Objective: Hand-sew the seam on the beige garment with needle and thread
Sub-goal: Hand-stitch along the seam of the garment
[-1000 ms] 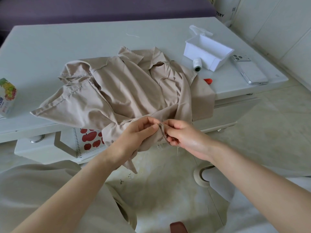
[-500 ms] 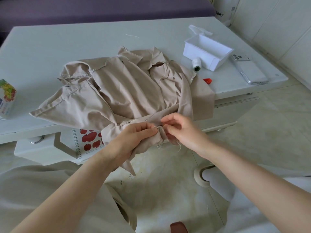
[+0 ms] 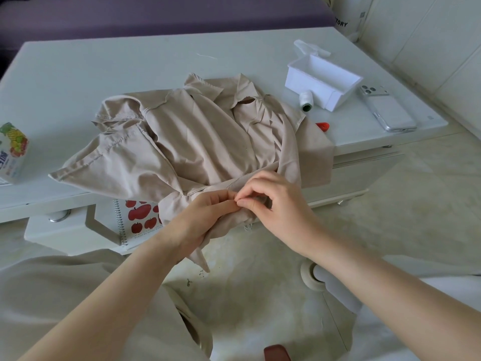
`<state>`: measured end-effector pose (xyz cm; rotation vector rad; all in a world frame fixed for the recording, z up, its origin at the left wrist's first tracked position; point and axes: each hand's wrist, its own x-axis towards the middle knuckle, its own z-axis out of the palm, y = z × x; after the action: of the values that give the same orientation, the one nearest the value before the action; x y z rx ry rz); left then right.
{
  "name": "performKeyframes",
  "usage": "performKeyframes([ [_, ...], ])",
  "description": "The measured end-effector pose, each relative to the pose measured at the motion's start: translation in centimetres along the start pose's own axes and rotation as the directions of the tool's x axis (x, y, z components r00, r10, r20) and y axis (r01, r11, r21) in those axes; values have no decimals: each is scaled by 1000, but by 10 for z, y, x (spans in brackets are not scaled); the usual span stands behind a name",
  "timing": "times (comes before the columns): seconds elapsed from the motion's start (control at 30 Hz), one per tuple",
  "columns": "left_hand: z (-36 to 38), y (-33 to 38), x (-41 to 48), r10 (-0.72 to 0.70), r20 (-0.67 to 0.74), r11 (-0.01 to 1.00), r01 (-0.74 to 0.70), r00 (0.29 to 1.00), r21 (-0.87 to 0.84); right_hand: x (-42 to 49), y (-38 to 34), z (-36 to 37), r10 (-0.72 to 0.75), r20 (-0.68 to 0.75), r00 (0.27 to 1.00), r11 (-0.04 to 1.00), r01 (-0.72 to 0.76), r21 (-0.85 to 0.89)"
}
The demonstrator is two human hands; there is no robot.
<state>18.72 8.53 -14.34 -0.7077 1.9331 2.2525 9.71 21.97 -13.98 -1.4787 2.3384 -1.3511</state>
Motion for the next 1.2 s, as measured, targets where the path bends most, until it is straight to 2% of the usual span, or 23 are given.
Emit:
performKeyframes([
  [0.13,0,-2,1,32,-9,989,-30,999,144,-2,-7,0,-36,-24,999,995,38,88],
  [0.2,1,-3,2,57,-66,977,-42,996,210,-5,-13,-1,35,-4,999,971,-33,236],
  [0.3,3,-2,3,121,-167,964,-76,979,253,-12,-20,-2,179,61,982,838,-185,514],
  [0.4,3,-3,7,149,-246,965,-86,958,249,-22,-16,0,279,132,951,763,-303,571],
  [0.5,3,-4,8,173,-272,970,-115,947,215,-41,0,4,342,277,898,765,-437,473],
  [0.6,1,-8,10,182,-279,970,-125,943,210,-60,17,4,454,391,801,745,-582,327],
  [0.73,-2,-11,12,188,-292,969,-130,938,209,-77,29,1,533,484,694,770,-635,63],
  [0.9,-5,-11,14,178,-340,974,-117,923,193,-90,42,-6,537,607,586,839,-443,-315],
  [1.1,-6,-8,14,169,-393,981,-117,904,152,-101,62,-11,600,632,491,793,-260,-551],
  [1.2,-7,-5,14,185,-414,981,-139,891,139,-104,65,-18,606,625,492,747,-82,-660],
])
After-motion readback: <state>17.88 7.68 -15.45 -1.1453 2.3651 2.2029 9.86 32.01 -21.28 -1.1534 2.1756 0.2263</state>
